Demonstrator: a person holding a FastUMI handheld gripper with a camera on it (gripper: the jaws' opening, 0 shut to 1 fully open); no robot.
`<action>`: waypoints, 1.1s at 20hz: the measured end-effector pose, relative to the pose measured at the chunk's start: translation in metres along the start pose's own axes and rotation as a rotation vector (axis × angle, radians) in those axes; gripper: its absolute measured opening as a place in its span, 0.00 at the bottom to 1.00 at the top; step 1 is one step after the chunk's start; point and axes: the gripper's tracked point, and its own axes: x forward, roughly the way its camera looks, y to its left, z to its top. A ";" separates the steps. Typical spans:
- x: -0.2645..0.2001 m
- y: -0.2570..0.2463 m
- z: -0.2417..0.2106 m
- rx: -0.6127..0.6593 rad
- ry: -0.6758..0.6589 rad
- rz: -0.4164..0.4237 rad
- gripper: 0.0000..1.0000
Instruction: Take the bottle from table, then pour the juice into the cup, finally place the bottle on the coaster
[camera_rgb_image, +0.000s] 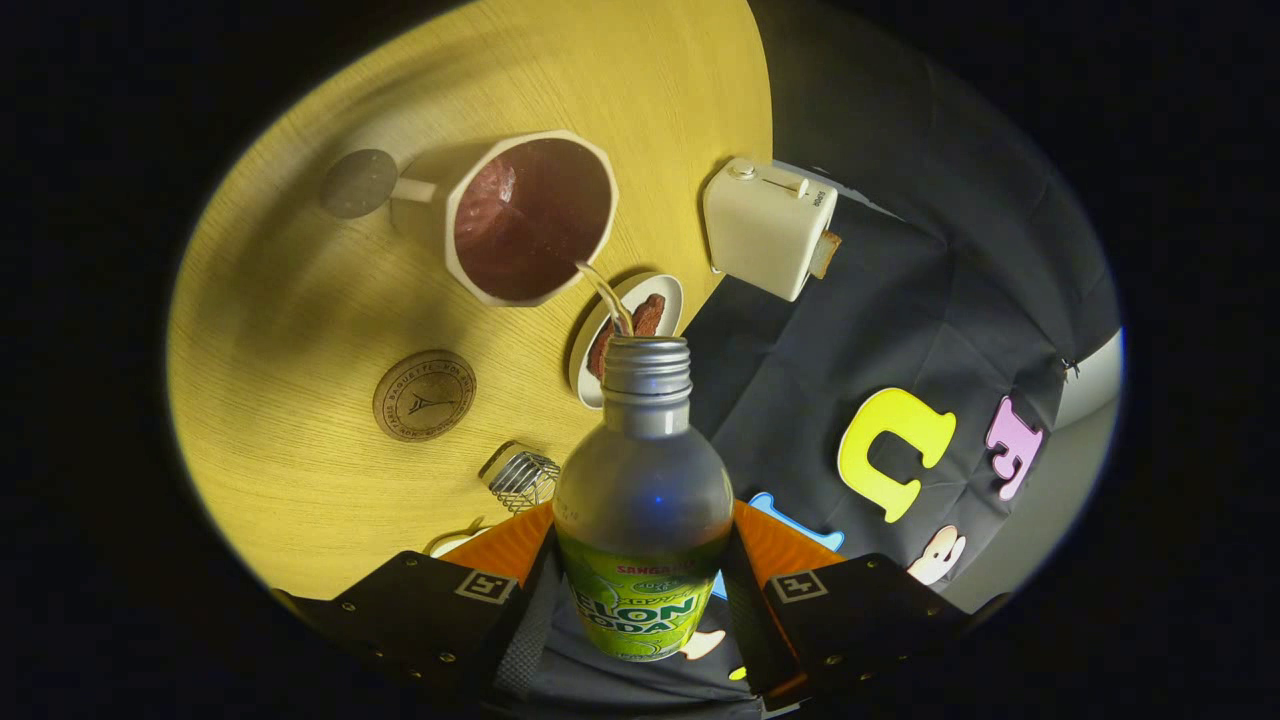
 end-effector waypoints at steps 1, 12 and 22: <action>0.000 0.001 0.001 -0.003 -0.002 0.003 0.77; 0.002 0.005 0.009 -0.031 -0.010 0.031 0.77; 0.003 0.010 0.015 -0.033 -0.015 0.052 0.77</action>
